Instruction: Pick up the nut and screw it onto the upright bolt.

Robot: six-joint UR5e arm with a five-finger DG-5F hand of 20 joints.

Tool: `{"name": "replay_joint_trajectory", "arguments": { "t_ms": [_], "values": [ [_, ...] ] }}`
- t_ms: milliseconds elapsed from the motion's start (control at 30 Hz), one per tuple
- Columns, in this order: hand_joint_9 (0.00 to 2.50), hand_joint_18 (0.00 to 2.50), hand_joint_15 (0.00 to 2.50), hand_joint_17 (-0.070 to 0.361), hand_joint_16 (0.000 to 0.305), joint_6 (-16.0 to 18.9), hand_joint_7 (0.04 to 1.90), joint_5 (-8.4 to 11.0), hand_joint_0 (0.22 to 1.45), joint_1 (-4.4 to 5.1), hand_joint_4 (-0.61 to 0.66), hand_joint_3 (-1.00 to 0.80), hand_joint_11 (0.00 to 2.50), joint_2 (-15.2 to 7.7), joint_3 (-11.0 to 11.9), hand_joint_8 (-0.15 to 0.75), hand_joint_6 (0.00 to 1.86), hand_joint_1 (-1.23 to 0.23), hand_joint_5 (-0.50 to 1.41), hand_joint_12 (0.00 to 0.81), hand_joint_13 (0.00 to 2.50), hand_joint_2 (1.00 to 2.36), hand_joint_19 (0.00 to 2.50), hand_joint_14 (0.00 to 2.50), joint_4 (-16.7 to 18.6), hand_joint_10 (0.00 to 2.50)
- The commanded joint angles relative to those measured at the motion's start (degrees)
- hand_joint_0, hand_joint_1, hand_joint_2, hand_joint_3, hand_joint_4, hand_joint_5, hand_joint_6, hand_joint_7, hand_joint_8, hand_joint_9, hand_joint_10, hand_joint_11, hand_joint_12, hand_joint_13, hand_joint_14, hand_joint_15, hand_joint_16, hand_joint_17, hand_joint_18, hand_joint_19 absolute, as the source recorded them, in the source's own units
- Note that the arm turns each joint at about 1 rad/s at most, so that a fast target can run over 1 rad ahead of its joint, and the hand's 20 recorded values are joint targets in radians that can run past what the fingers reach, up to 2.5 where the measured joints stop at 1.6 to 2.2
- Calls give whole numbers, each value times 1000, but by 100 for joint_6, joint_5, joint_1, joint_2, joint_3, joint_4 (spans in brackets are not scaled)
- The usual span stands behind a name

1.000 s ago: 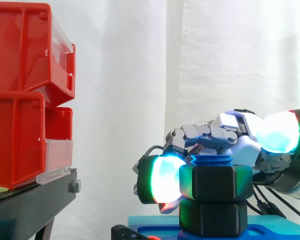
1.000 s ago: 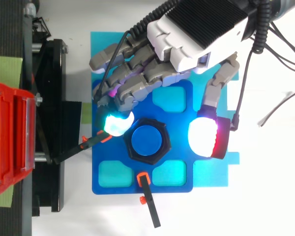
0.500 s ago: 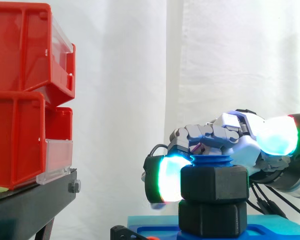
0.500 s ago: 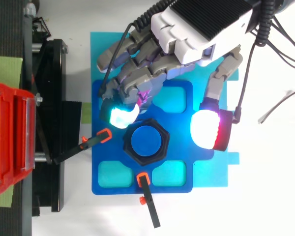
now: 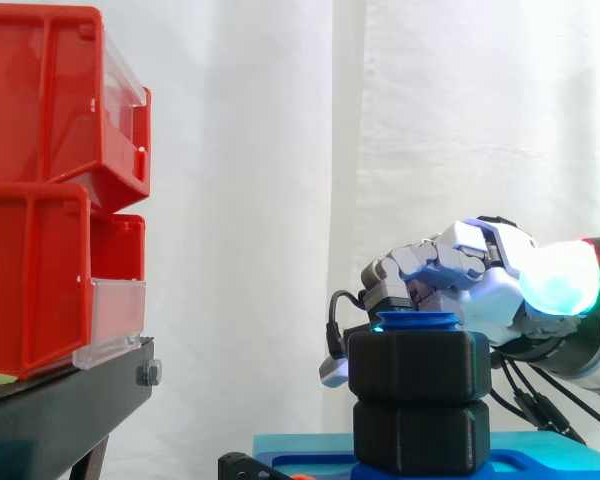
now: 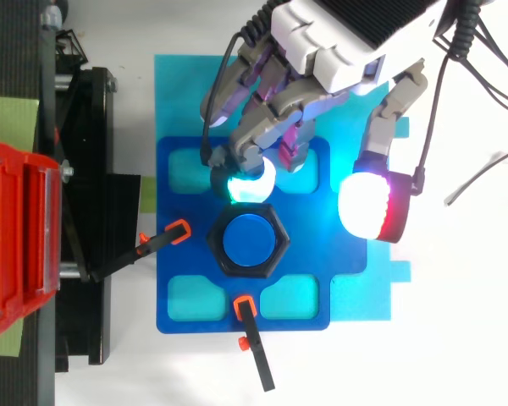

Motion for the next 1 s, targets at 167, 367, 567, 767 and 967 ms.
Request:
{"name": "replay_joint_trajectory", "arguments": {
  "t_ms": [167, 367, 567, 767, 967],
  "values": [
    [1694, 739, 0, 9, 4, 90, 1196, -4, 487, -12, 108, -500, 91, 26, 19, 145, 621, -290, 78, 125, 1104, 1000, 0, 0, 34, 3],
    [1540, 597, 0, 32, 14, 213, 1394, -92, 454, -12, 192, -500, 74, 70, 195, 252, 500, -274, 63, 191, 964, 1000, 0, 0, 25, 2],
    [1284, 394, 0, 50, 22, 433, 1041, -171, 435, -12, 322, -500, 34, 70, 511, 291, 504, -241, -33, 268, 744, 1000, 0, 0, 16, 0],
    [1151, 295, 0, 53, 24, 415, 832, -189, 431, 23, 309, -500, 0, 61, 564, 295, 503, -232, -91, 279, 651, 1000, 0, 0, 192, 0],
    [1100, 257, 0, 53, 24, 450, 723, -48, 431, 67, 280, -500, 0, 61, 309, 284, 502, -233, -112, 281, 621, 1000, 0, 0, 799, 0]
  ]
}}
